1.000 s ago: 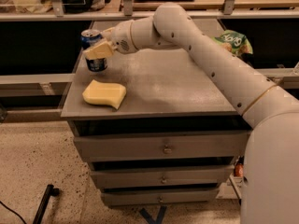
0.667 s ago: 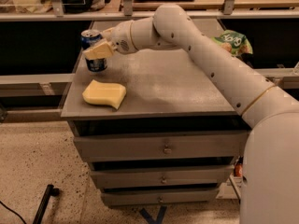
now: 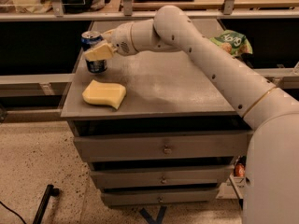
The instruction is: Move pepsi can near sponge
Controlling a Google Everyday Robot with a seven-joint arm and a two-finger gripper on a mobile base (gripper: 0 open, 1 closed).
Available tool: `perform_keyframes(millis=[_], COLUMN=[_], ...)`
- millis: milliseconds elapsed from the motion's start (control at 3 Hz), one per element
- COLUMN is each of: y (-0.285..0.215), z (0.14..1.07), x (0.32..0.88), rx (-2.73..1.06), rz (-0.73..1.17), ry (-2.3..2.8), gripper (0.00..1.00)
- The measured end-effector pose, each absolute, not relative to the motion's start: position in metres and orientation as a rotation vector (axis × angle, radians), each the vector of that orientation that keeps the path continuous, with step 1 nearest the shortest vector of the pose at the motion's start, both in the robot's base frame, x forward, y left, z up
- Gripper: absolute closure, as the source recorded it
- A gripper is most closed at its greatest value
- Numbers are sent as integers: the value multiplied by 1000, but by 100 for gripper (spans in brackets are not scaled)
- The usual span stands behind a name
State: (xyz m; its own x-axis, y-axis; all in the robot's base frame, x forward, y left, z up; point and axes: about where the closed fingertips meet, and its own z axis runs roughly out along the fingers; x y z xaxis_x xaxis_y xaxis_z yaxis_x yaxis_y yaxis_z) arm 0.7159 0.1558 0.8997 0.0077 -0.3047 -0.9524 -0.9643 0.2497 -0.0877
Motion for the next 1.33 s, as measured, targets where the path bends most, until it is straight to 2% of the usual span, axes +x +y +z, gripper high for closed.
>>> perform_keyframes(millis=[667, 1000, 1333], y=[155, 154, 154], z=[892, 887, 887], x=[710, 709, 709], rx=[-1255, -1250, -1250], rz=[833, 829, 829], ry=[1506, 1510, 1511], gripper=[12, 0, 0])
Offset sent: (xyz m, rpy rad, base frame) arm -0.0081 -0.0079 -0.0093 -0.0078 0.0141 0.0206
